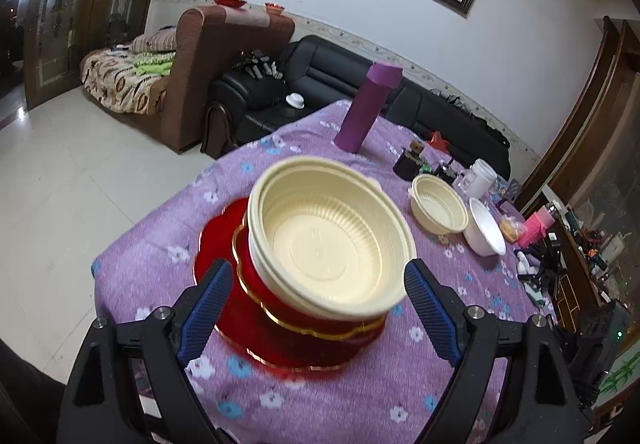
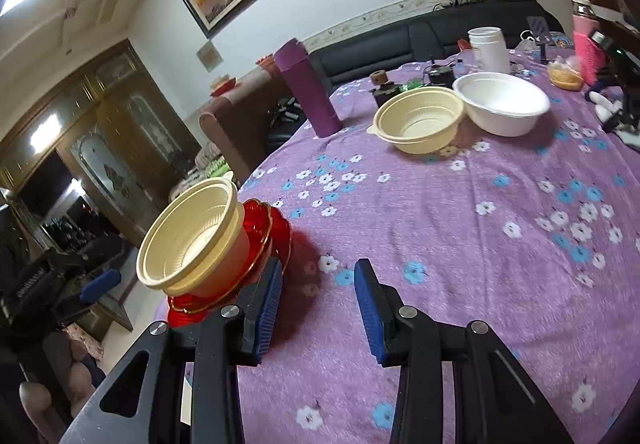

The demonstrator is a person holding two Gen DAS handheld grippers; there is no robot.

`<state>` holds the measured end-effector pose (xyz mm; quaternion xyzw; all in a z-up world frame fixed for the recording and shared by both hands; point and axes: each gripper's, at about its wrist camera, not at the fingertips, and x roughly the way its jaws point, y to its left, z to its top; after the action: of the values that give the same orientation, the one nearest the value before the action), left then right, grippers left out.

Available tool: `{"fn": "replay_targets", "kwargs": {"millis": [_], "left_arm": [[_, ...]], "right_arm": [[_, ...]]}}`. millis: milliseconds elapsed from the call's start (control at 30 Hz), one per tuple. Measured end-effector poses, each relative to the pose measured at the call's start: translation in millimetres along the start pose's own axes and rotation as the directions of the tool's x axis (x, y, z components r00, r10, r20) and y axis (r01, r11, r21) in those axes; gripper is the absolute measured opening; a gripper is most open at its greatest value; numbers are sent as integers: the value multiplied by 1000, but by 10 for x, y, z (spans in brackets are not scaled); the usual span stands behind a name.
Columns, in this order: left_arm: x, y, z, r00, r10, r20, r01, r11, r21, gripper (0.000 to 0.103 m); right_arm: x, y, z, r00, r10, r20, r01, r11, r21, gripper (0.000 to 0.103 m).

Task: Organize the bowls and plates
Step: 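Open both tools off the beige bowl and move toward the white bowl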

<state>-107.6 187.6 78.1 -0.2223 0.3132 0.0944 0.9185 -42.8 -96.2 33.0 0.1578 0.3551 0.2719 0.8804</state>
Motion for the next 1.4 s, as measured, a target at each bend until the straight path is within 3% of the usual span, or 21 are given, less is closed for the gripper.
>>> {"fn": "replay_targets", "kwargs": {"millis": [200,333,367,500,667,700,767,900,1100,1300,1400], "left_arm": [[31,-64,-72,999,25,-20,-25,1000,1,87],[33,-104,-85,999,31,-20,-31,999,8,87],[37,-115,-88,999,33,-20,-33,999,7,87],[43,-141,-105,999,33,-24,-32,999,6,87],[63,-167,-110,999,32,-24,-32,999,8,87],[61,-164,-110,999,32,-24,-32,999,6,87],[62,-169,-112,999,31,-22,-31,1000,-1,87],[72,-176,-98,999,30,-22,-30,999,-13,87],[54,-220,-42,999,46,5,-46,999,-7,87],[142,-666,16,999,-31,-11,31,996,79,87],[313,-931,50,993,-92,-68,99,990,101,87]], "right_arm": [[198,-143,-171,995,-4,-104,6,1000,17,43],[12,-110,-148,999,43,-32,-43,999,-9,45],[-12,-93,-144,999,42,-20,-42,999,-20,50],[66,-98,-176,998,20,-61,-22,999,-34,53],[-97,-58,-141,996,83,-6,-84,996,-25,57],[-72,-43,-144,997,78,-14,-78,996,-30,61],[43,3,-155,997,50,-64,-54,997,-54,61],[88,125,-127,995,72,-71,-78,994,-82,61],[239,94,-175,991,23,-131,-38,993,-110,61],[281,-227,-106,984,-37,-173,24,997,-75,61],[262,-461,6,979,-93,-181,85,995,-52,61]]}}
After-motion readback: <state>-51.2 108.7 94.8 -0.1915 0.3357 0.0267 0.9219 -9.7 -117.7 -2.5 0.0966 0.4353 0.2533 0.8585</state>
